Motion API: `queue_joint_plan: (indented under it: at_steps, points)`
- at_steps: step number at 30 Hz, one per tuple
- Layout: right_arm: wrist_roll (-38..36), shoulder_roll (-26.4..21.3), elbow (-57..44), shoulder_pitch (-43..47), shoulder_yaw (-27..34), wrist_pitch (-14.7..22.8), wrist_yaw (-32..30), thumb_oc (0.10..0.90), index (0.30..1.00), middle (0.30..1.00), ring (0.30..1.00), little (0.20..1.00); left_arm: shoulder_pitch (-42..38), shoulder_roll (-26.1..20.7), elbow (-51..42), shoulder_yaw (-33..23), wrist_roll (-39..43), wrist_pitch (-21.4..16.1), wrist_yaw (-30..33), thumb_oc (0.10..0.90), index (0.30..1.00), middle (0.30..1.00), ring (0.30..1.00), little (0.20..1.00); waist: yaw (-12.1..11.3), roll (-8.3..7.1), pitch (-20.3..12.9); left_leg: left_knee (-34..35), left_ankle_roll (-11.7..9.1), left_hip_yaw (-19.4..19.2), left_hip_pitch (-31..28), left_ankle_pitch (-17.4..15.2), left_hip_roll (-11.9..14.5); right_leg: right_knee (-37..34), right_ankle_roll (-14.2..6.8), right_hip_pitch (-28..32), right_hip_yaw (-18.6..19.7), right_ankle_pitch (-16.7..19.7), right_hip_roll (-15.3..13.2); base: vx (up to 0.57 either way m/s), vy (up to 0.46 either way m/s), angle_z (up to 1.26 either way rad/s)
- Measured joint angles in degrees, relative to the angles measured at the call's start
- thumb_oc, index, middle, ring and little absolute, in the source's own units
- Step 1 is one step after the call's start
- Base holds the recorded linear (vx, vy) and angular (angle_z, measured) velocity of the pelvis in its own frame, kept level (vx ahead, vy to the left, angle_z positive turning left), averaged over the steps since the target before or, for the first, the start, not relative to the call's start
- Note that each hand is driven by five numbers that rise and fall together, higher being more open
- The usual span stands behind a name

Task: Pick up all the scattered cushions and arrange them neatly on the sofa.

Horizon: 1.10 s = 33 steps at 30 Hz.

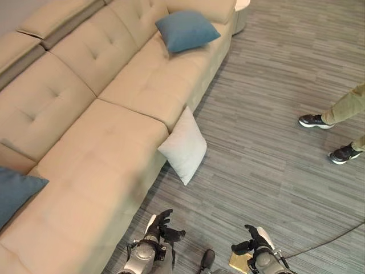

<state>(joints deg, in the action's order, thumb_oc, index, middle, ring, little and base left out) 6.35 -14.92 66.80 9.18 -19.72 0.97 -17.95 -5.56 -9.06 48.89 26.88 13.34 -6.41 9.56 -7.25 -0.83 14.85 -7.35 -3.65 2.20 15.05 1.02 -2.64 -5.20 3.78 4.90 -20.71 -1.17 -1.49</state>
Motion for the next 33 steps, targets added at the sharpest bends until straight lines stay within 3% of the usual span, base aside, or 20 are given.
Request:
queue_joint_plan:
  at_steps: [3, 5, 6, 8, 10, 12, 13, 16, 20, 21, 25, 26, 27, 28, 29, 30, 31, 33]
  points:
    - [-0.05, -0.12, 0.32, -0.5, 0.0, -0.03, -0.02, 0.8, 0.9, 0.9, 0.9, 0.9, 0.14, -0.23, -0.01, -0.02, 0.0, 0.17, -0.05, 0.8, 0.9, 0.9, 0.9, 0.9, -0.36, 0.79, -0.03, 5.76, -0.07, 0.97, 0.06, 3.97, -1.82, -0.02, -1.21, 2.71, 1.4, -2.54, 0.86, 0.3, 0.009, -0.32]
    - [0.14, -0.21, 0.25, -1.4, -0.03, -0.07, 0.06, 0.8, 0.9, 0.9, 0.9, 0.9, 1.23, -0.38, -0.34, -0.07, 0.02, 0.17, 0.06, 0.8, 0.9, 0.9, 0.9, 0.9, -1.65, 2.63, -0.95, 6.66, 1.12, 1.72, -2.13, 7.49, -0.06, 0.43, -2.72, 5.1, 3.62, -4.12, 2.84, 0.24, 0.051, -0.45]
    - [0.19, 0.53, 0.4, -1.53, -0.02, -0.06, -0.01, 0.8, 0.9, 0.9, 0.9, 0.9, 1.27, -1.08, -0.25, -0.06, 0.02, 0.45, 0.03, 0.8, 0.9, 0.9, 0.9, 0.9, -1.19, 1.84, -1.15, 6.49, 5.34, 1.43, -3.22, 10.14, -0.94, 1.26, -4.56, 6.2, 4.1, -5.92, 2.28, 0.28, 0.102, -0.23]
    - [0.72, 1.13, 0.35, -1.65, 0.02, 0.13, 0.09, 0.8, 0.9, 0.9, 0.9, 0.9, 0.09, -1.94, -0.56, -0.13, 0.05, 0.42, 0.01, 0.8, 0.9, 0.9, 0.9, 0.9, -1.54, 0.28, -1.46, 6.84, 6.58, 0.4, -4.63, 8.38, -2.81, 6.2, -6.28, 4.74, 4.87, -9.19, -1.04, 0.25, 0.122, -0.11]
    - [1.39, 1.66, 0.33, -0.39, 0.39, 0.24, 0.19, 0.8, 0.9, 0.9, 0.9, 0.9, -1.19, -2.85, -0.65, -0.16, 0.05, 0.44, -0.02, 0.8, 0.9, 0.9, 0.9, 0.9, -1.56, 0.22, -1.51, 7.45, 8.03, -1.0, -6.99, 6.63, -3.6, 12.2, -8.74, 3.66, 5.5, -10.77, -3.2, 0.22, 0.131, -0.35]
    - [1.65, 2.45, 0.27, 0.35, 0.41, 0.37, 0.26, 0.8, 0.9, 0.9, 0.9, 0.9, -1.27, -3.11, -0.52, -0.18, 0.04, 0.45, 0.03, 0.8, 0.9, 0.9, 0.9, 0.9, -1.34, 0.49, -1.56, 8.04, 8.71, -1.89, -9.08, 6.21, -3.31, 22.31, -11.58, 0.41, 5.36, -12.84, -4.69, 0.16, 0.115, -0.3]
    - [1.87, 3.32, 0.07, 0.32, 0.27, 1.16, 0.31, 0.8, 0.9, 0.9, 0.9, 0.9, -1.61, -3.97, -0.53, -0.08, 0.03, 0.36, -0.04, 0.8, 0.9, 0.9, 0.9, 0.9, -0.7, 0.29, -1.65, 7.8, 9.48, -1.89, -11.44, 4.41, -3.23, 35.62, -13.17, -3.97, 6.06, -13.11, -6.99, 0.15, 0.084, 0.02]
    - [1.93, 4.45, 0.11, 0.31, 0.04, 1.06, 0.35, 0.8, 0.9, 0.9, 0.9, 0.9, -2.28, -4.34, -0.45, -0.08, 0.02, 0.29, 0.12, 0.8, 0.9, 0.9, 0.9, 0.9, -0.54, -0.79, -2.52, 7.94, 11.42, -2.26, -13.08, 2.16, -3.7, 47.26, -14.53, -11.46, 6.58, -12.77, -11.14, 0.18, 0.001, -0.07]
    - [1.9, 4.31, -0.15, -0.29, -0.06, 1.03, 0.69, 0.8, 0.9, 0.9, 0.9, 0.9, -1.85, -3.68, 0.31, 0.05, -0.01, 0.36, 0.01, 0.8, 0.9, 0.9, 0.9, 0.9, 0.54, 0.62, -2.47, 8.77, 10.63, -1.2, -14.91, 1.22, -2.62, 33.75, -13.01, -14.44, 5.5, -12.09, -12.47, 0.26, -0.094, -0.01]
    - [1.88, 4.31, -0.23, -0.26, -0.24, 0.99, 1.29, 0.8, 0.9, 0.9, 0.9, 0.9, -1.88, -3.2, 1.68, 0.0, -0.05, 0.33, 0.04, 0.8, 0.9, 0.9, 0.9, 0.9, 0.61, 0.68, -2.46, 9.28, 9.71, -1.2, -15.68, 0.63, -2.37, 24.92, -11.48, -15.64, 5.38, -9.82, -12.28, 0.28, -0.145, 0.02]
    - [1.77, 4.01, -0.35, 0.38, -0.73, 0.97, 1.65, 0.8, 0.9, 0.9, 0.9, 0.9, -1.56, -1.86, 4.67, -0.28, -0.05, 0.39, 0.15, 0.8, 0.9, 0.9, 0.9, 0.9, 2.55, 1.37, -2.27, 9.48, 8.71, 0.64, -17.75, -1.84, -1.49, 8.17, -12.28, -18.56, 8.4, 2.44, -10.43, 0.3, -0.167, 0.2]
    - [1.78, 3.98, -0.37, 0.45, -0.72, 0.98, 1.65, 0.8, 0.9, 0.9, 0.9, 0.9, -1.24, -2.05, 4.69, -0.27, -0.04, 0.39, 0.12, 0.8, 0.9, 0.9, 0.9, 0.9, 2.54, 1.38, -2.24, 9.6, 8.26, 1.25, -18.41, -2.08, -1.46, 6.91, -12.07, -19.0, 8.22, 3.85, -10.64, 0.29, -0.23, 0.46]
    - [1.87, 3.84, -0.26, 0.19, -0.94, 0.98, 1.64, 0.8, 0.9, 0.9, 0.9, 0.9, 0.18, -2.06, 4.51, -0.26, -0.03, 0.34, 0.13, 0.8, 0.9, 0.9, 0.9, 0.9, 2.8, 1.0, -2.44, 9.54, 6.5, 2.51, -20.96, -3.37, -1.47, 5.66, -11.39, -18.21, 6.79, 6.51, -11.1, 0.32, -0.263, 0.52]
    - [1.86, 3.69, -0.21, 0.0, -0.88, 1.05, 1.68, 0.8, 0.9, 0.9, 0.9, 0.9, 1.02, -1.85, 4.55, -0.23, -0.03, 0.31, 0.16, 0.8, 0.9, 0.9, 0.9, 0.9, 2.87, 1.2, -2.62, 9.71, 5.68, 3.53, -22.62, -4.5, -0.88, 6.28, -9.83, -17.16, 6.85, 9.89, -10.89, 0.41, -0.357, 0.61]
    - [1.87, 3.4, -0.07, -0.19, -0.93, 1.01, 1.65, 0.8, 0.9, 0.9, 0.9, 0.9, 2.05, -1.34, 4.54, -0.25, -0.02, 0.31, 0.25, 0.8, 0.9, 0.9, 0.9, 0.9, 2.78, 2.37, -3.33, 9.68, 4.96, 4.66, -23.25, -5.48, 0.52, 6.67, -8.86, -16.05, 6.49, 11.41, -10.01, 0.28, -0.291, 0.61]
    - [1.87, 2.33, -0.02, -0.59, -1.06, 0.92, 1.66, 0.8, 0.9, 0.9, 0.9, 0.9, 3.91, -0.01, 4.26, -0.63, 0.02, 0.3, 0.13, 0.8, 0.9, 0.9, 0.9, 0.9, 2.66, 4.83, -4.86, 8.9, 4.07, 5.99, -24.14, -6.5, 4.22, 6.7, -7.5, -13.89, 3.76, 9.69, -6.87, 0.2, -0.276, 0.65]
    - [1.86, 1.93, -0.13, -0.77, -0.87, 0.92, 1.58, 0.8, 0.9, 0.9, 0.9, 0.9, 4.09, 0.37, 4.0, -0.64, 0.1, 0.3, 0.1, 0.8, 0.9, 0.9, 0.9, 0.9, 2.47, 5.15, -5.08, 5.93, 3.26, 6.2, -23.29, -6.49, 4.87, 5.24, -6.6, -12.17, 2.34, 9.43, -6.1, 0.14, -0.253, 0.59]
    - [1.84, 1.24, -0.35, -0.71, -0.54, 1.07, 1.46, 0.8, 0.9, 0.9, 0.9, 0.9, 4.21, 0.85, 3.73, -0.74, 0.17, -0.13, 0.02, 0.8, 0.9, 0.9, 0.9, 0.9, 0.95, 4.15, -5.09, -2.62, 1.93, 5.76, -19.57, -5.65, 4.92, 2.78, -4.36, -9.43, 1.03, 9.16, -5.04, 0.07, -0.2, 0.32]
